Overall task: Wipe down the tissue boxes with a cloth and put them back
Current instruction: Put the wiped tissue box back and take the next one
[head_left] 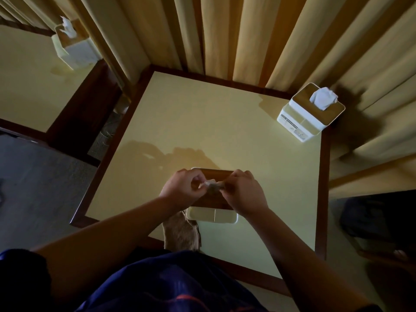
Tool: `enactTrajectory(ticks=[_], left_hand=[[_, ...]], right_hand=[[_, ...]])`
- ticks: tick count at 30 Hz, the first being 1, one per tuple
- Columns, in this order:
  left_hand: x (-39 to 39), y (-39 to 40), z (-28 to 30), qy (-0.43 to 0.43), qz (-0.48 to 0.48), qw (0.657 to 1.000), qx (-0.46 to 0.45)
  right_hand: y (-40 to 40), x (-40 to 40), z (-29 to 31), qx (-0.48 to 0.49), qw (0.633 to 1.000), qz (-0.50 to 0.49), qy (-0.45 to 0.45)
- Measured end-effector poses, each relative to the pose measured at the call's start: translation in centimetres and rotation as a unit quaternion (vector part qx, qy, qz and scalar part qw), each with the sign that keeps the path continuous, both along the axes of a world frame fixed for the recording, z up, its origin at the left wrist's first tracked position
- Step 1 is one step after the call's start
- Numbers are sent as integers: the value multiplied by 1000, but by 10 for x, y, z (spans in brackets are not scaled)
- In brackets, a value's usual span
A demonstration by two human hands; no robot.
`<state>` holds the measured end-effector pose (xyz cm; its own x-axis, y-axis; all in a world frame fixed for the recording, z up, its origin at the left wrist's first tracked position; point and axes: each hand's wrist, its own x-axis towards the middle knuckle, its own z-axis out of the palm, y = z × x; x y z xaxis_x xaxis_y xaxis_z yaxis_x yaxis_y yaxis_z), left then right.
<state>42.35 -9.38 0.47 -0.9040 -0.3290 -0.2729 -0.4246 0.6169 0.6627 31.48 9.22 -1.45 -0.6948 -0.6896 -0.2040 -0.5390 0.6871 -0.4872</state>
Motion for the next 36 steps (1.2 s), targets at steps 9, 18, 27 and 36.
enactTrajectory(ticks=[9,18,27,36], left_hand=[[-7,2,-6,-24,-7,1000,2],[-5,-11,-11,6,-22,999,-32],[13,-30,-15,-139,-179,956,-187],[-4,-75,-11,-82,-142,974,-156]], right_hand=[[-2,-16,17,12,997,-39,-62],[6,-15,22,-8,992,-93,-90],[20,5,15,169,982,13,-85],[-35,-28,26,132,990,10,-42]])
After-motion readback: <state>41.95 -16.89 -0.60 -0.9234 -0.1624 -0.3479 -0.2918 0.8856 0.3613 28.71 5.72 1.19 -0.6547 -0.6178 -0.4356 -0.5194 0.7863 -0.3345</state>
